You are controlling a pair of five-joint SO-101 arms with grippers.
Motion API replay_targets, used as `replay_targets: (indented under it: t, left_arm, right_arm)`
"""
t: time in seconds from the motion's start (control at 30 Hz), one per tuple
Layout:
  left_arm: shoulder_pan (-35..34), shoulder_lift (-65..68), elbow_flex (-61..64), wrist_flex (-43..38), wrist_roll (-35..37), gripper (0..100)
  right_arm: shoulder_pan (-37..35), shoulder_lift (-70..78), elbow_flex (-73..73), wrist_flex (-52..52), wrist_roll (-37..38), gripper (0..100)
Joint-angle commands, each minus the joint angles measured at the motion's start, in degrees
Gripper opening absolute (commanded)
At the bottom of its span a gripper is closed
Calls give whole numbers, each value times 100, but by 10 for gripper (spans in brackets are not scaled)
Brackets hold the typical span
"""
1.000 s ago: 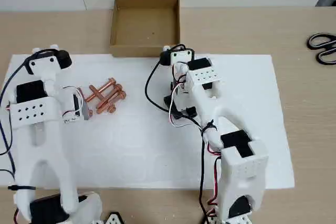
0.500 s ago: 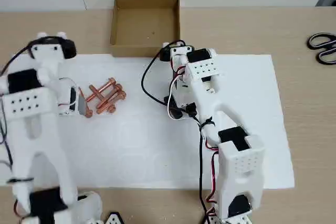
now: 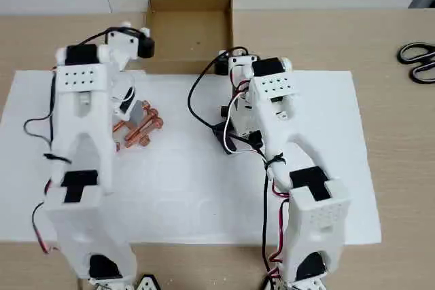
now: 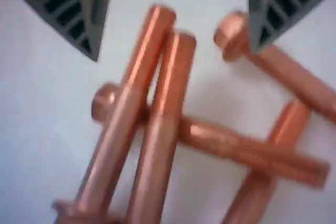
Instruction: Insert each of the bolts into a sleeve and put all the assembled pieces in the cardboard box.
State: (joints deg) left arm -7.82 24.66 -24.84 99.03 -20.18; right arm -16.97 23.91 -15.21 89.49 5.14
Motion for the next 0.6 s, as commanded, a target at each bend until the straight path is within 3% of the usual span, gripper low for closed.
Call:
replay_targets:
  t: [0.0, 0.27, 0.57]
  left_arm:
    - [114, 378, -769, 132, -193, 178]
    - [132, 1582, -1780, 132, -220, 178]
    - [193, 2022, -2009, 132, -220, 177]
  right_arm:
    - [22, -470, -237, 40, 62, 3]
    - [22, -488, -237, 40, 62, 3]
    - [22, -488, -237, 40, 44, 3]
